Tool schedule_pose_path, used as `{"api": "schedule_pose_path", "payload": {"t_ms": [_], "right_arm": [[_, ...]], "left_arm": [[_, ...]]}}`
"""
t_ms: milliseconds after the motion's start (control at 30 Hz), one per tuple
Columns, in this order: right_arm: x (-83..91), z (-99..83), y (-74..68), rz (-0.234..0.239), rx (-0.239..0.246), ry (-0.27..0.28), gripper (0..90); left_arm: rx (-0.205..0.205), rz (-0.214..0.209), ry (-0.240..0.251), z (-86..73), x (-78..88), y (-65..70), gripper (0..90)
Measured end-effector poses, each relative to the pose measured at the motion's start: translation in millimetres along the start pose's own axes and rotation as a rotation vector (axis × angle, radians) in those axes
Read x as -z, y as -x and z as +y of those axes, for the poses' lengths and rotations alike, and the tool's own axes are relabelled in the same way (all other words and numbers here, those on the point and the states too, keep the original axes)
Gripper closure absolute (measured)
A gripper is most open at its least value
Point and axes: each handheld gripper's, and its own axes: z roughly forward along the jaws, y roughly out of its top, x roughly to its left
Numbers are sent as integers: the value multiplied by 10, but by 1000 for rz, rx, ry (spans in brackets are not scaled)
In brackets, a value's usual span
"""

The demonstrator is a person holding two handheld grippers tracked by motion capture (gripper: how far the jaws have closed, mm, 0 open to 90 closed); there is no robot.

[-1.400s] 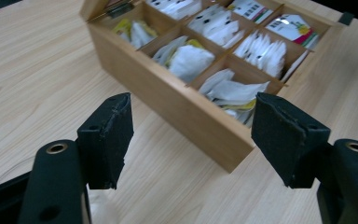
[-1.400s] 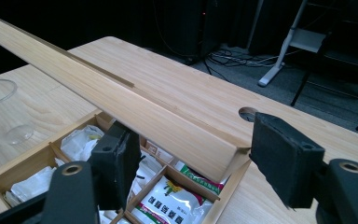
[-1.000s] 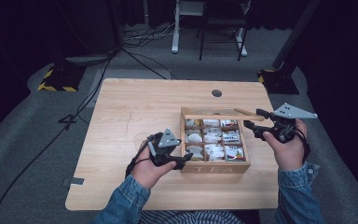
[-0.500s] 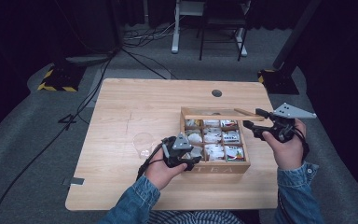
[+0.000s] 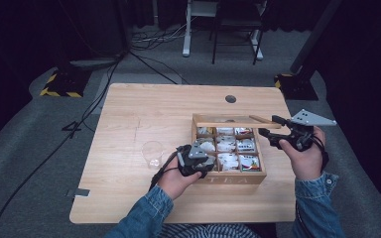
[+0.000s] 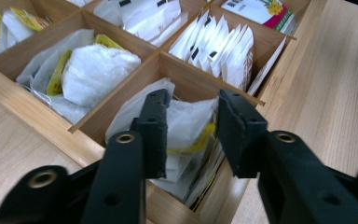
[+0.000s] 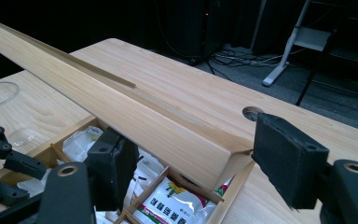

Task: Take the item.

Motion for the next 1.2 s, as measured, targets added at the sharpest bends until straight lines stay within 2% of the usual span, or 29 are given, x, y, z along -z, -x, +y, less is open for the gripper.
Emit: {"api": "schedule_pose_path", "payload": {"t_ms": [100,267,367,400,533,633,867,1200], "right_arm": [[-8,-3,-1,0,3,-5,320],[-18,-8,-2,-1,0,-6,317],[-18,-10,-2,0,2,-7,317],[-17,-11,-2,0,3,-7,317],[-17,-12,0,1,0,-4,316],[-16,-13,1,2,0,-4,317],[-12,-12,14,8,-2,-2,316],[-14,-18,25,14,-11,-1,319]], "left_arm": [[8,-1,-8,-2,-11,-30,691],[-5,-16,-10,11,-48,-38,741],[-30,-13,-11,10,-27,-41,875],[-34,-9,-18,13,-18,-34,892],[-58,6,-14,32,15,-3,897],[-75,11,16,48,55,10,897],[-81,18,77,107,232,35,898],[-97,15,101,170,390,86,898]]}}
